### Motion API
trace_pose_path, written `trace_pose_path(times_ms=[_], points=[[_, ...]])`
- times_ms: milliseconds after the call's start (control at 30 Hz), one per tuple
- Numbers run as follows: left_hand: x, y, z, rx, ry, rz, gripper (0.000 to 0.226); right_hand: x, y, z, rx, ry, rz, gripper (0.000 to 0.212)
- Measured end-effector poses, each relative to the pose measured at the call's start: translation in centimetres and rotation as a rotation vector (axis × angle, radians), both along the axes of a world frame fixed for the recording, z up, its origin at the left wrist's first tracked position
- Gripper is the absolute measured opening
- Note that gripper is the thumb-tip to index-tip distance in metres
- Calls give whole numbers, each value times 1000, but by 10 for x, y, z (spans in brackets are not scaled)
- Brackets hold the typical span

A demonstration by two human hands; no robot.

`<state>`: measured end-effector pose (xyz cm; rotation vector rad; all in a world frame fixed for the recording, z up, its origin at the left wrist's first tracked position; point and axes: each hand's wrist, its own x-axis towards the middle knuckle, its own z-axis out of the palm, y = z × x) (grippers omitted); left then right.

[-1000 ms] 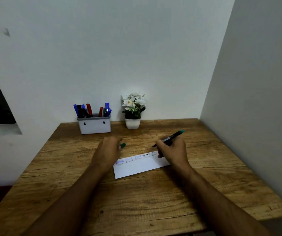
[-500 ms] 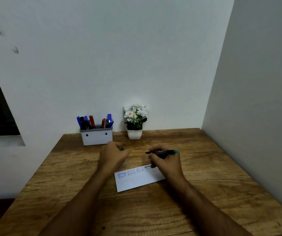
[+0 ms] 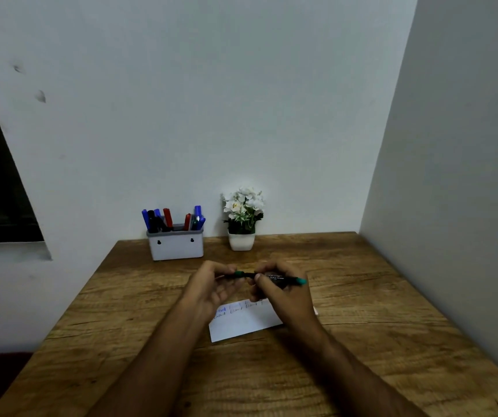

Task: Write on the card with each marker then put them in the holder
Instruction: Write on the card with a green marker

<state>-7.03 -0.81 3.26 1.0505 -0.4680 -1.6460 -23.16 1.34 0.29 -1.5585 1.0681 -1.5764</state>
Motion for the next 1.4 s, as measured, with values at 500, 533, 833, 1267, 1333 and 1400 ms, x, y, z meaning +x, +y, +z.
trace_pose_path(times_ms=[500,533,833,1267,1333,1400], points=[[-21,7,6,-78,-187,110,16,7,-19,-12,-87,30,-20,16],[-21,7,6,-82,-195,140,16,9,-19,-11,-84,27,-14,16],[29,-7,13,-360,-515,476,25,30,-30,10,6,146,228,27],[79,-30,41,-717,-799,601,28,118,-91,66,-325,476,-2,19],[89,-34,37,-677,-860,648,22,126,-100,77,-332,449,-81,32],[97,-35,27,-624,-957,663,17,132,-107,87,-313,418,-90,54]])
